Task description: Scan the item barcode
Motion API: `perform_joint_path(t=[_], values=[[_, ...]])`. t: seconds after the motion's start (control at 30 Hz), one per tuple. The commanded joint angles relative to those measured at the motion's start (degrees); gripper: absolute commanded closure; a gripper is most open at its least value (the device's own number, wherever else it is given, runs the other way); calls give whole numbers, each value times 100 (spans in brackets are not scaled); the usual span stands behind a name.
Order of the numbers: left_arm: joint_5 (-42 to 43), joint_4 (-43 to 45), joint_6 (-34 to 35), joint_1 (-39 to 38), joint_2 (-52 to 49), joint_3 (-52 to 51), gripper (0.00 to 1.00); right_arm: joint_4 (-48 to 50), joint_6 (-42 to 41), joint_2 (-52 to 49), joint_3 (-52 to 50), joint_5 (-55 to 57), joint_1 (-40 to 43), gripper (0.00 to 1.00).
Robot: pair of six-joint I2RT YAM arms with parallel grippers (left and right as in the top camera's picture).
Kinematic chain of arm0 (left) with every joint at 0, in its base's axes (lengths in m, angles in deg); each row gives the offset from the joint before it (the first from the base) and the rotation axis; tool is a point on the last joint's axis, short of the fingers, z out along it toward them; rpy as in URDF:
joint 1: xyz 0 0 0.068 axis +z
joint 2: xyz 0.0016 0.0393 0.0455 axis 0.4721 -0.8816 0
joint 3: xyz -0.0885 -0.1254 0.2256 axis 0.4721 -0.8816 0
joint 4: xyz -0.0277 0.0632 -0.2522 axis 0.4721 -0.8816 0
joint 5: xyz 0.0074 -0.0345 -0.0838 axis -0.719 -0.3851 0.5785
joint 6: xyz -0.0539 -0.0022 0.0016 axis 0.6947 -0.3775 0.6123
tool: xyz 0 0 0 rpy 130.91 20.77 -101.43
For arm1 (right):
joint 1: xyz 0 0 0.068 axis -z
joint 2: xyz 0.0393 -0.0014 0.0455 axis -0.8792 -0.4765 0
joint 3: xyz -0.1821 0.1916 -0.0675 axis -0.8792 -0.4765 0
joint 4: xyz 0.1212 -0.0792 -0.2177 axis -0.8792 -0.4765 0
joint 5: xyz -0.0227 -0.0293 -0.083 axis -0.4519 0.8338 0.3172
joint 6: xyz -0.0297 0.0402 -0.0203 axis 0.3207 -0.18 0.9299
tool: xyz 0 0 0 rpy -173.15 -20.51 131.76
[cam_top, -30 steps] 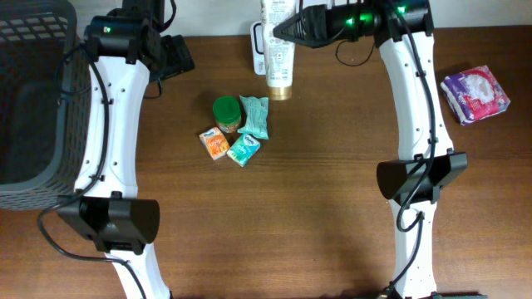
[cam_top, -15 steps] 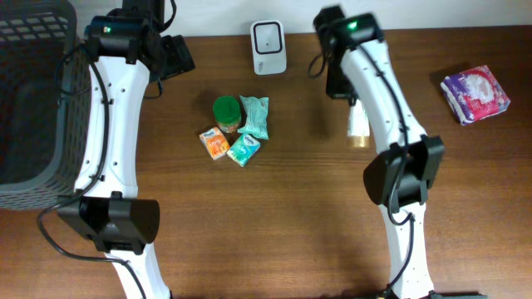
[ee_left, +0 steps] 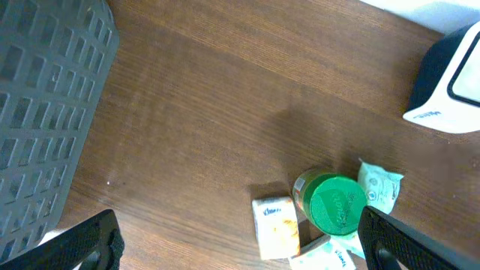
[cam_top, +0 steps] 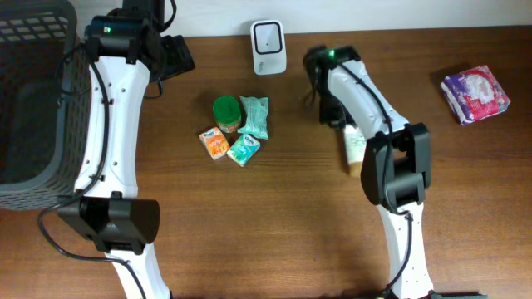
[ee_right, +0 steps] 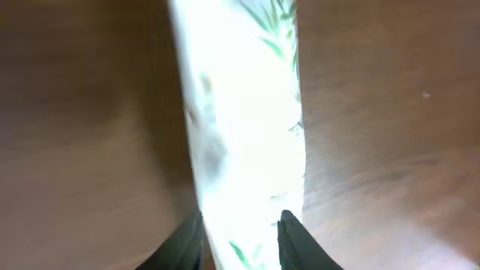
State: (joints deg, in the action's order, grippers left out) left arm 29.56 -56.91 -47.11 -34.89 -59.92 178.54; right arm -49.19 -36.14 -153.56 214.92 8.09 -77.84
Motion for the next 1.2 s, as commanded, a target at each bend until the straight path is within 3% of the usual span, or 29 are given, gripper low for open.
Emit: perform_joint_path(t=[0.0, 0.1, 0.13, 0.3, 0.5, 0.63, 0.7, 0.87, 0.93, 1.03, 1.07, 1.1, 1.17], values=[[2, -11, -57, -24, -37, -9, 1, -354, 697, 144, 1335, -927, -24, 60], [2, -9, -57, -24, -37, -9, 1, -807, 697, 144, 2138, -916, 186, 40], [2, -9, -57, -24, -37, -9, 1, -940, 745, 144, 2186, -920, 293, 38], [2, -9, -57, -24, -37, -9, 1, -1303, 1539, 61, 1655, -2140, 863, 36], [2, -9, -57, -24, -37, -9, 1, -337, 1947, 57, -302, -3692, 1620, 34], [2, -9, -57, -24, -37, -9, 1, 315, 2328, 57, -1198, -4481, 2166, 37], [2, -9, -57, -24, -37, -9, 1, 461, 2796, 57, -1375, -5270, 2332, 37], [2, -9, -57, -24, -37, -9, 1, 752, 2811, 57, -1436, -5630, 2304, 38], [2, -9, -57, -24, -37, -9, 1, 920, 2796, 57, -1591, -5626, 2214, 47], [2, -11, -57, -24, -37, -9, 1, 1224, 2785, 57, -1853, -5628, 2155, 73], [2, -11, -57, -24, -37, -9, 1, 1263, 2747, 57, -1869, -5630, 2155, 77], [2, -11, -57, -24, -37, -9, 1, 1274, 2747, 59, -1862, -5707, 2149, 89], [2, -9, -57, -24, -37, -9, 1, 1296, 2747, 59, -1856, -6081, 2151, 96]])
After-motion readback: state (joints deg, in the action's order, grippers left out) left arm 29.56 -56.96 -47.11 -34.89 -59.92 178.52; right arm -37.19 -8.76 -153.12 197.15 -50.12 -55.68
